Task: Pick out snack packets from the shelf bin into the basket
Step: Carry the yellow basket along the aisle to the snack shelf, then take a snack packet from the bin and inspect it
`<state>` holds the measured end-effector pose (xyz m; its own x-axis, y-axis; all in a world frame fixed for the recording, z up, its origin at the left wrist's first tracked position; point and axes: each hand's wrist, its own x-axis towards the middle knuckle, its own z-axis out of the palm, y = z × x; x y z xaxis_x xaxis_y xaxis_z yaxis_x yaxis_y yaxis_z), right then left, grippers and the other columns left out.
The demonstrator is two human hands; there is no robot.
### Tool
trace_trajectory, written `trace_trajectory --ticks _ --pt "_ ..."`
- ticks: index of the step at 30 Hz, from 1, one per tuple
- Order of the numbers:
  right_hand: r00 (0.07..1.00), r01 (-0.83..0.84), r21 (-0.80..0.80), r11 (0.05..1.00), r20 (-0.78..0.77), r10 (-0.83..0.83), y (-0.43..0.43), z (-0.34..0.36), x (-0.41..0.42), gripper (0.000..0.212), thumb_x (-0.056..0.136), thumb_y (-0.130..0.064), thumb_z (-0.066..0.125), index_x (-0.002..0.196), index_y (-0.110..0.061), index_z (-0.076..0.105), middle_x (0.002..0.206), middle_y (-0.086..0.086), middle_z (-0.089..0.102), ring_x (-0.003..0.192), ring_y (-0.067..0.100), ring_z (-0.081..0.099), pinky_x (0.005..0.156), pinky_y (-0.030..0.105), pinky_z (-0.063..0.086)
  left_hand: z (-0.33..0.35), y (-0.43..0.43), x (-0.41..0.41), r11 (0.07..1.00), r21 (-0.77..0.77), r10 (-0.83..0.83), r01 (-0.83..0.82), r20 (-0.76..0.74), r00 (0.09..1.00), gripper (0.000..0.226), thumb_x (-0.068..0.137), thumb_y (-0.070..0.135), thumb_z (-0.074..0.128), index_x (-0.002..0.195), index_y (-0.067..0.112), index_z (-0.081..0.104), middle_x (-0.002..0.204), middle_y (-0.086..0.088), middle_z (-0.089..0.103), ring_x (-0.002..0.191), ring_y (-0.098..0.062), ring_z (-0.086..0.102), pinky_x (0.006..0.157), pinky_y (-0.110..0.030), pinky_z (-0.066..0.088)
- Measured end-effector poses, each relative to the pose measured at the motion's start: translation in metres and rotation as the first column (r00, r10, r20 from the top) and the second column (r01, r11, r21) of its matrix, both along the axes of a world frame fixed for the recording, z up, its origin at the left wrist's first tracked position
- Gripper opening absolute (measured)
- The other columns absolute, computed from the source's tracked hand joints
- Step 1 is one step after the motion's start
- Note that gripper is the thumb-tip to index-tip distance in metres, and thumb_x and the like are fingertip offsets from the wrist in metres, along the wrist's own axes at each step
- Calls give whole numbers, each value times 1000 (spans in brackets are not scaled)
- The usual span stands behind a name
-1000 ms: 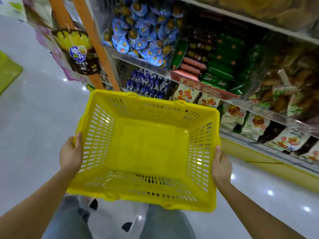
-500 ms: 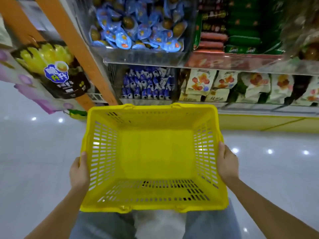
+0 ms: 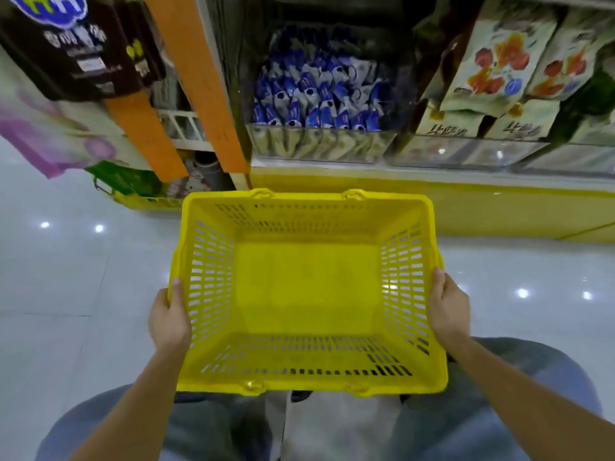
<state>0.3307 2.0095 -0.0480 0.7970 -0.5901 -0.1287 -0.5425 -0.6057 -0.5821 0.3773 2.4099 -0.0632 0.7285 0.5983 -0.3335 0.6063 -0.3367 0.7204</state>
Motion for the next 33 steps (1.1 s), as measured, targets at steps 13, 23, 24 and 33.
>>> trace_trajectory --ticks 13,23,24,33 --pt "990 -93 -36 995 -110 88 -61 -121 45 53 99 -40 26 88 -1 59 98 34 62 94 46 57 67 38 32 -122 -44 24 974 146 -173 174 -15 985 40 99 30 35 89 -5 51 97 -35 57 96 -47 54 73 -43 36" --pt "976 -99 0 995 -193 97 -64 -133 48 59 98 -43 24 106 7 55 112 34 57 107 46 53 84 43 40 -118 -41 40 938 186 -274 292 -117 954 44 99 32 33 101 -9 47 109 -40 54 108 -48 50 83 -45 37" --pt "971 -112 -3 994 -211 108 -62 -128 49 58 97 -42 27 107 9 52 113 35 56 108 46 53 85 43 40 -115 -39 41 934 164 -292 318 -163 942 44 99 32 33 105 -10 46 113 -39 52 111 -48 49 86 -45 37" --pt "851 -524 -291 800 -135 508 -3 -25 83 45 98 -30 39 130 1 38 130 17 45 123 29 40 101 31 28 -12 -44 75 742 340 -576 577 -115 809 38 95 22 47 126 1 45 126 -23 52 112 -37 51 88 -41 43"
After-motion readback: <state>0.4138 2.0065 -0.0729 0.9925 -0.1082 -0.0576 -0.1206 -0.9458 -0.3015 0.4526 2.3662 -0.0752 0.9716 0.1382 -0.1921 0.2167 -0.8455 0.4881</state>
